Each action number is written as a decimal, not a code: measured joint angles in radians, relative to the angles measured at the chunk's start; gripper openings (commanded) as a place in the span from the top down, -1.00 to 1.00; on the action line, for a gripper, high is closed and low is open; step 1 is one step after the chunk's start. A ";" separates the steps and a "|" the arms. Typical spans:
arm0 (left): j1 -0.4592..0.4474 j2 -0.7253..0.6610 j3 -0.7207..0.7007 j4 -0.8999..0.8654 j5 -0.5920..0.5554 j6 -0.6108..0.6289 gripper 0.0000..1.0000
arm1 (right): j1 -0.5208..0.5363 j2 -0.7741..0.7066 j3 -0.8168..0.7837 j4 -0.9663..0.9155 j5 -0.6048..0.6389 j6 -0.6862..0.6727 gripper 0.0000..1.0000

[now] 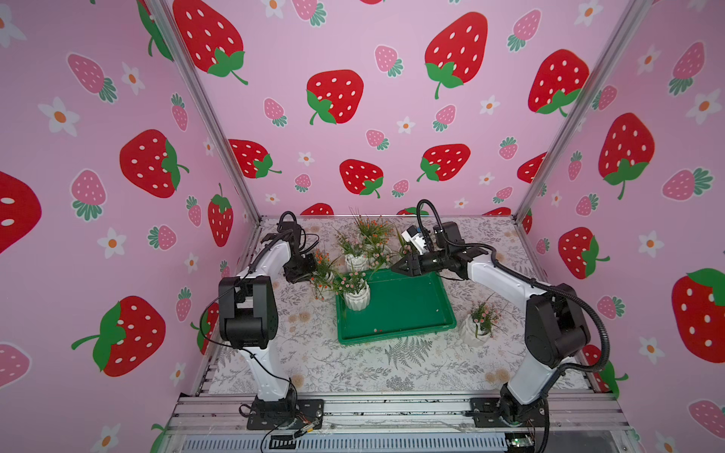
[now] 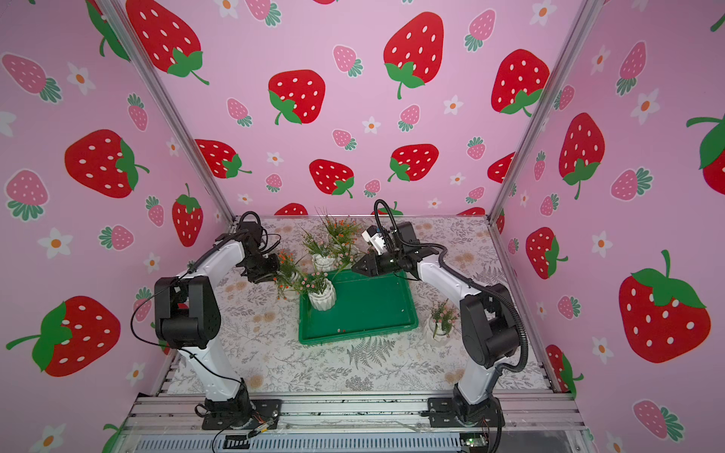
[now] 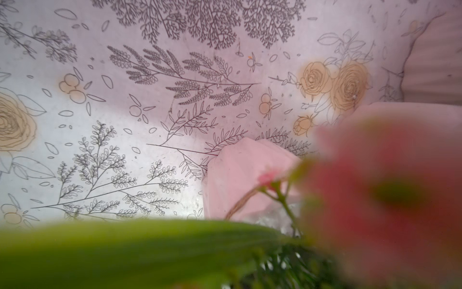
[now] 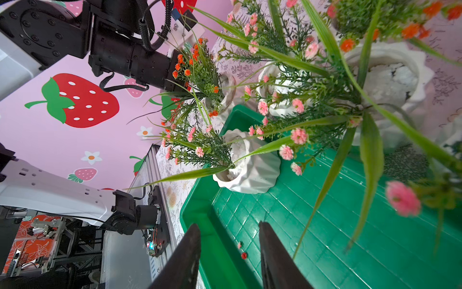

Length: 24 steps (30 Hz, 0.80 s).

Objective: Put the potted gypsophila into the storage box
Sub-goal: Pick up the baby's breath potted plant from the center of the board.

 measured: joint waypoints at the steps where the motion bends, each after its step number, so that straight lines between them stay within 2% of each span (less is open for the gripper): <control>1: 0.000 0.000 0.000 0.000 -0.001 0.000 1.00 | 0.000 0.000 0.000 0.000 0.000 0.000 0.19; 9: 0.017 -0.069 -0.027 -0.006 0.006 -0.001 1.00 | 0.000 -0.005 -0.002 0.000 0.010 0.000 0.22; 17: 0.105 -0.303 -0.077 0.019 0.071 -0.010 1.00 | 0.000 -0.019 -0.002 0.000 0.025 0.001 0.24; 24: 0.167 -0.428 -0.116 0.041 0.146 -0.013 1.00 | 0.000 -0.024 -0.002 -0.002 0.048 0.006 0.25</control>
